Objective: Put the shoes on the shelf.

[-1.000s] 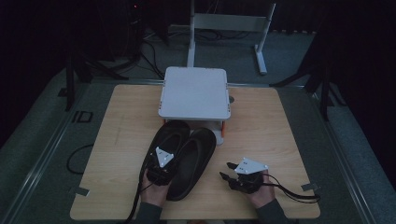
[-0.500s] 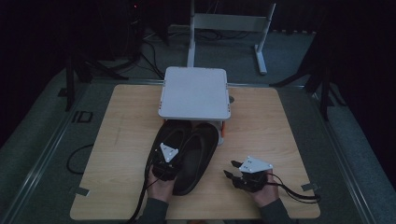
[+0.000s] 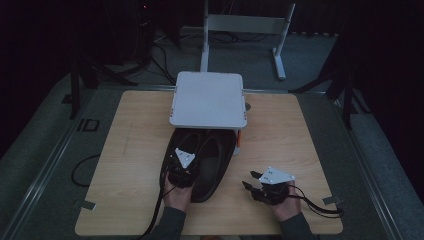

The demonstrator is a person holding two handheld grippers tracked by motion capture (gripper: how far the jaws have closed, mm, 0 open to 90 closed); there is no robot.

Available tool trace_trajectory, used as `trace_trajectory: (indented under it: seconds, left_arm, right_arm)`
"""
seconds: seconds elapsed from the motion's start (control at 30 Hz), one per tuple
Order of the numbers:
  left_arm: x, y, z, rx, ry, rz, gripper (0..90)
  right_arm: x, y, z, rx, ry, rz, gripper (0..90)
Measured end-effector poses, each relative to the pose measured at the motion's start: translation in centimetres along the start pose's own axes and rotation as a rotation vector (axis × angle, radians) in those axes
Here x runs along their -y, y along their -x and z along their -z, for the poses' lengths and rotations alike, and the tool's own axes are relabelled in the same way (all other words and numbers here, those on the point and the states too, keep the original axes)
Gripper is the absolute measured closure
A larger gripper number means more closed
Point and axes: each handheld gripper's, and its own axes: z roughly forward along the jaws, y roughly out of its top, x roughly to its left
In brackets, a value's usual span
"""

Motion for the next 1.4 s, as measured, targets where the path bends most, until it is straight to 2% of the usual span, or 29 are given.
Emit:
trace_trajectory:
  seconds: [0.33,1.4]
  left_arm:
    - [-0.6,0.3,-0.8,-0.006,0.002,0.023,75.9]
    - [-1.8,0.8,-2.7,-0.028,0.022,0.049,75.8]
  right_arm:
    - [0.0,-0.1,0.0,0.007,-0.005,0.002,49.7]
    - [0.2,-0.2,-0.2,0.004,-0.009,0.002,48.5]
